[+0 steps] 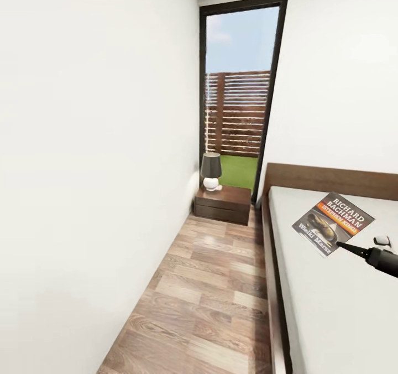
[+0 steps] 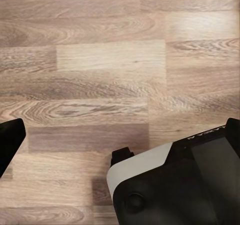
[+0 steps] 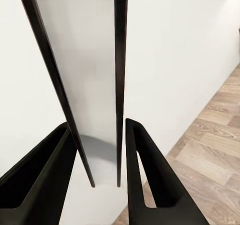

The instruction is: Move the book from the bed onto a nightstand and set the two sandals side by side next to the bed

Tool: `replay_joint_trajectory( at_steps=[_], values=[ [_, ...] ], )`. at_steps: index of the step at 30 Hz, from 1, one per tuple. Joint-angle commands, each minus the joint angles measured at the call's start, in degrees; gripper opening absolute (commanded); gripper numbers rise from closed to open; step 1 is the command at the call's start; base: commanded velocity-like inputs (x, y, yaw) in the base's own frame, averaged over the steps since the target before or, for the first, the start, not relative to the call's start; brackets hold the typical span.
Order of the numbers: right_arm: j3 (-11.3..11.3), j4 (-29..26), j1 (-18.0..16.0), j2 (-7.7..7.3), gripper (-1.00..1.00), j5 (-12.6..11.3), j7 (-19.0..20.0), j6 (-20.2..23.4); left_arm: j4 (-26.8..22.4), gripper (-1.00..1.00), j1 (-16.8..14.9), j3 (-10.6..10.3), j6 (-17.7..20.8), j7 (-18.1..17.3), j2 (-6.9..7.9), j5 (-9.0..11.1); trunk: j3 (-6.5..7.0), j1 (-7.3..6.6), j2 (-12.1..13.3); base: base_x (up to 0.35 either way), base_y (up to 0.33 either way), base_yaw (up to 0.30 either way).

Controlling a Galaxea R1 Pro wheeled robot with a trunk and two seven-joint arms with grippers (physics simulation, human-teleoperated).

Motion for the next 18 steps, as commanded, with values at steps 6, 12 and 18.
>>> replay_joint_trajectory(
  at_steps=[6,12,18],
  values=[
    [-0.1,0.0,0.0,-0.01,-1.00,0.1,0.1,0.5,0.0,1.00,0.0,-0.3,-0.2,0.0,-0.03,-0.2,-0.03,0.02,0.0,0.004,0.011,0.022],
    [-0.2,0.1,0.0,0.01,-1.00,0.0,0.3,-1.6,0.0,1.00,0.0,-0.3,-0.2,0.0,-0.06,-0.2,-0.03,0.02,0.0,0.001,0.002,0.003],
    [-0.2,0.2,0.0,0.02,-1.00,-0.1,0.3,-3.4,0.0,1.00,0.0,-0.3,-0.1,0.0,-0.06,-0.2,-0.03,0.02,0.0,0.098,0.017,0.001]
  ],
)
